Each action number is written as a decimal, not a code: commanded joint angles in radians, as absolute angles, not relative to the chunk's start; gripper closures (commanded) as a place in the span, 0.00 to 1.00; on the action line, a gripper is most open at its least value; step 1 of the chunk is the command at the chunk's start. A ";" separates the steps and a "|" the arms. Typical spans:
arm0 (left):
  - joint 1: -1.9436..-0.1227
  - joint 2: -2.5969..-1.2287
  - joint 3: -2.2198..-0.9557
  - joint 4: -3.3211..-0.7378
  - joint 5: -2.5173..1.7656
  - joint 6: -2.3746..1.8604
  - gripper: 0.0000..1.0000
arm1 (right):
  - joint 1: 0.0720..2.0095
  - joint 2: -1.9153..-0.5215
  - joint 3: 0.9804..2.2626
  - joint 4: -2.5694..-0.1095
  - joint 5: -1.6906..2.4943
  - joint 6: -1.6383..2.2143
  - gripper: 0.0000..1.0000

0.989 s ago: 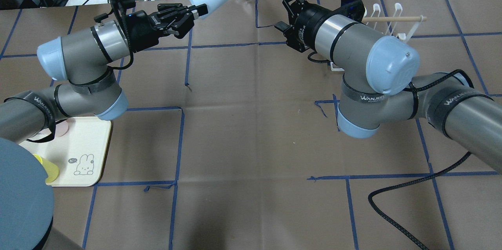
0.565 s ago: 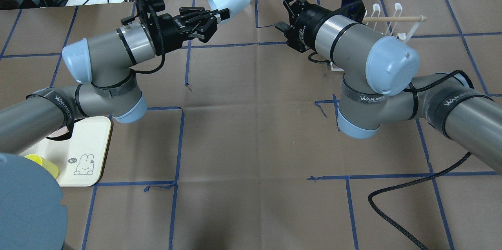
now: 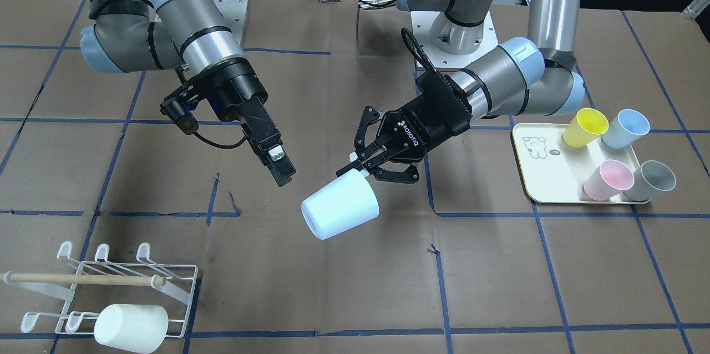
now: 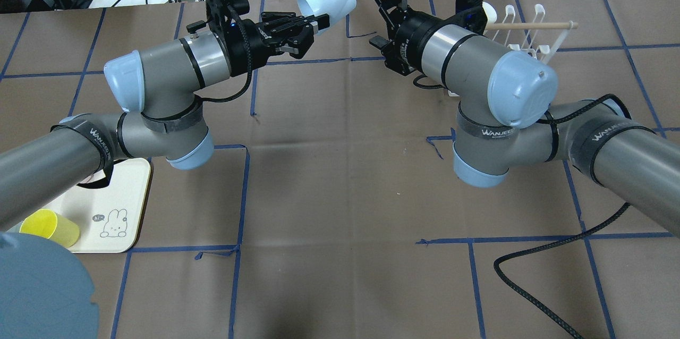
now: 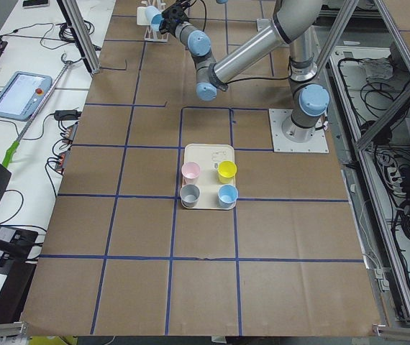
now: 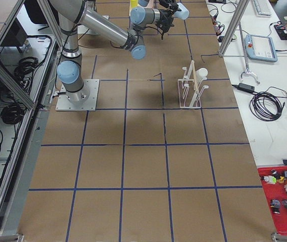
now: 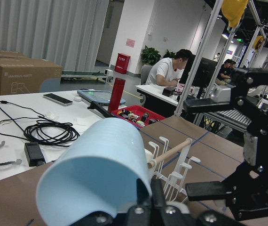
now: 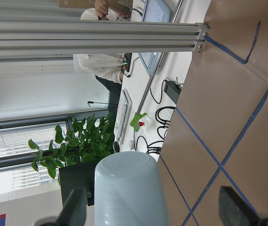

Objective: Transfer IKEA cup to right arm and place on rack

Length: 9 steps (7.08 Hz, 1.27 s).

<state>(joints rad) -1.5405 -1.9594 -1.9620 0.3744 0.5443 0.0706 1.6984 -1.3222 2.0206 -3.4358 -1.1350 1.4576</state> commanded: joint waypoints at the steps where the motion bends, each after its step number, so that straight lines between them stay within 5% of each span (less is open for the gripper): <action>1: -1.543 -1.959 -1.962 0.374 0.545 0.071 0.95 | 1.716 -1.284 1.979 -3.435 -1.132 1.457 0.00; 9: -1.551 -1.959 -1.965 0.373 0.545 0.060 0.94 | 1.759 -1.171 1.841 -3.425 -1.129 1.459 0.00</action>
<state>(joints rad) -1.5507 -1.9589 -1.9650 0.3728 0.5446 0.0602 1.7511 -1.1884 1.8592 -3.4254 -1.1291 1.4576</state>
